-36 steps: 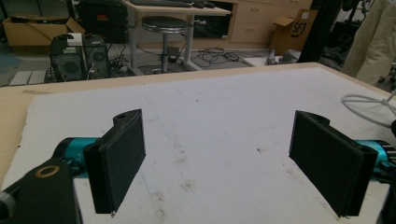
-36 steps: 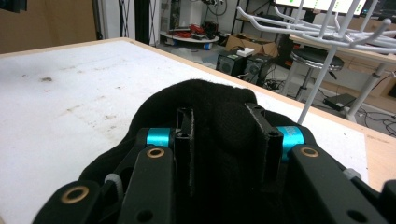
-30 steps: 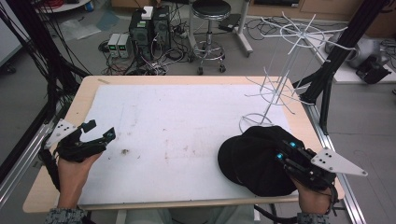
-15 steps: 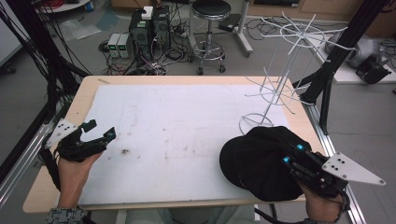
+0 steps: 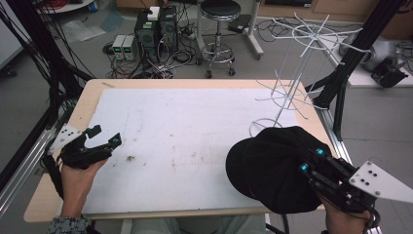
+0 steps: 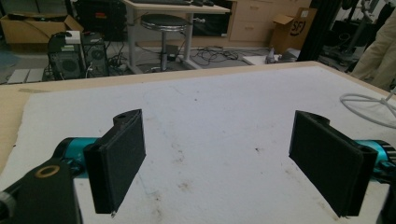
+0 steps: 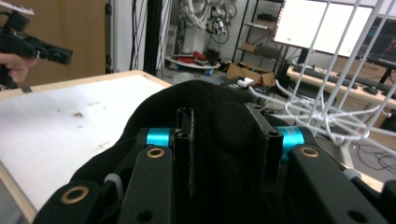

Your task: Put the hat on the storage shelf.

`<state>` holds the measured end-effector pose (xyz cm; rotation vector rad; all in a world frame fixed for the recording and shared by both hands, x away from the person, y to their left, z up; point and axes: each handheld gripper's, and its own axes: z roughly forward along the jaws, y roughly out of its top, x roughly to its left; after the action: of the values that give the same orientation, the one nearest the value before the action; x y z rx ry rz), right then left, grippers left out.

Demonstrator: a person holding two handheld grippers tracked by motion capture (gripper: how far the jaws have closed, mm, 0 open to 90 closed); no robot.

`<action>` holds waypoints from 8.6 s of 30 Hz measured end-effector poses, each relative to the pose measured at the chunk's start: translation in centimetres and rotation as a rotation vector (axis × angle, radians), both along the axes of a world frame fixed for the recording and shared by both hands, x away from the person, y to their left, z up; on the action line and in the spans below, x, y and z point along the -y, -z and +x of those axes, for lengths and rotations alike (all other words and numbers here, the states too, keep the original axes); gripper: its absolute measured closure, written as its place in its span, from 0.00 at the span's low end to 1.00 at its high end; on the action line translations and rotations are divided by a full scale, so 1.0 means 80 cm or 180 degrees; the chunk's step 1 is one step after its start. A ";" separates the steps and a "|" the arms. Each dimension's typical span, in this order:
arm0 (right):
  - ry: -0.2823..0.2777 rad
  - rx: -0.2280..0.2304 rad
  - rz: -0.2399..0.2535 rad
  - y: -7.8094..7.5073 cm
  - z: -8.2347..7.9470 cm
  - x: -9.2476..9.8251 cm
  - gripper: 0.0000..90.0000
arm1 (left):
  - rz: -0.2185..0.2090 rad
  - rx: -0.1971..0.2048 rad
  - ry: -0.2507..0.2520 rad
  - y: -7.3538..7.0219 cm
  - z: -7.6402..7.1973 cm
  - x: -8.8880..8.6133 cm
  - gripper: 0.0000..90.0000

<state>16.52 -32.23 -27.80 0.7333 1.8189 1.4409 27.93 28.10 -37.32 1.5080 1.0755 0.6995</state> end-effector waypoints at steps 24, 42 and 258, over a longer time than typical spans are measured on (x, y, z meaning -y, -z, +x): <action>0.0050 0.0428 -0.0018 -0.094 -0.022 0.010 0.75 | -0.0004 -0.0007 -0.0019 0.000 0.000 -0.005 0.21; 0.0083 0.0627 -0.0028 -0.147 -0.028 0.026 0.75 | 0.0013 -0.0024 -0.0008 0.002 0.002 -0.001 0.21; 0.0614 0.0457 0.0318 -0.047 -0.006 0.048 0.23 | 0.0059 -0.0116 0.0066 0.010 0.009 0.007 0.21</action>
<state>16.08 -36.06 -24.05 0.8101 1.5333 1.4262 28.61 27.57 -38.13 1.5510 1.0822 0.6715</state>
